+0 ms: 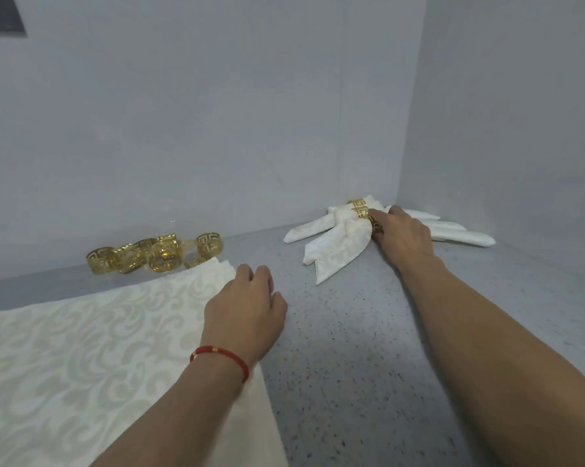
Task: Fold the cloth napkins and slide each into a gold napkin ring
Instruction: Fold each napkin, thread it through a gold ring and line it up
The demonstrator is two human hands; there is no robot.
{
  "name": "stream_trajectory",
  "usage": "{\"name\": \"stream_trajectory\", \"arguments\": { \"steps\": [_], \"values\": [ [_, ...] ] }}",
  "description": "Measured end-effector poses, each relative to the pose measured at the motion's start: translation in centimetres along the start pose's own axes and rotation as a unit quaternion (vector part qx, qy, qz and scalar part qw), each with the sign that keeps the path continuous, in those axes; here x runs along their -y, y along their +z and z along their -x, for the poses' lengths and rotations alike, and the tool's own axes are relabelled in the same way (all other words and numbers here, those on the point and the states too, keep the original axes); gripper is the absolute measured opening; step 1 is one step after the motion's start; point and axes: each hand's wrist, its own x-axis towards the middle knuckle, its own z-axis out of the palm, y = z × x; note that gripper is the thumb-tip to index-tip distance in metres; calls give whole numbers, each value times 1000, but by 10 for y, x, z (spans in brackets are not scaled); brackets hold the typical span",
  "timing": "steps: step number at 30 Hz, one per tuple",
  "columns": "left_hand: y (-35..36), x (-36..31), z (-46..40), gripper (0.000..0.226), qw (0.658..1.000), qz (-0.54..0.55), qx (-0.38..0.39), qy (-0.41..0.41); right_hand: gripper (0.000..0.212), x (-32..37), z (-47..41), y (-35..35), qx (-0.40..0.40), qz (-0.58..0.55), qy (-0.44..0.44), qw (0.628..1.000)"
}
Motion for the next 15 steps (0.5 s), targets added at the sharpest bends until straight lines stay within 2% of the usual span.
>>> {"name": "stream_trajectory", "arguments": {
  "steps": [4,8,10,13,15],
  "values": [
    [1,0,-1,13,1000,-5,1,-1,27,0,-7,6,15,2,-3,1000],
    [2,1,-1,13,1000,-8,2,-3,62,1,0,1,36,-14,10,999],
    [-2,2,-2,12,1000,-3,13,-9,70,4,14,-11,28,-44,33,998],
    [-4,1,-2,12,999,0,50,-22,57,15,43,-33,24,-63,66,996],
    [-9,-1,-2,12,994,41,82,-52,47,33,73,-55,38,-53,61,996]
  ]
}}
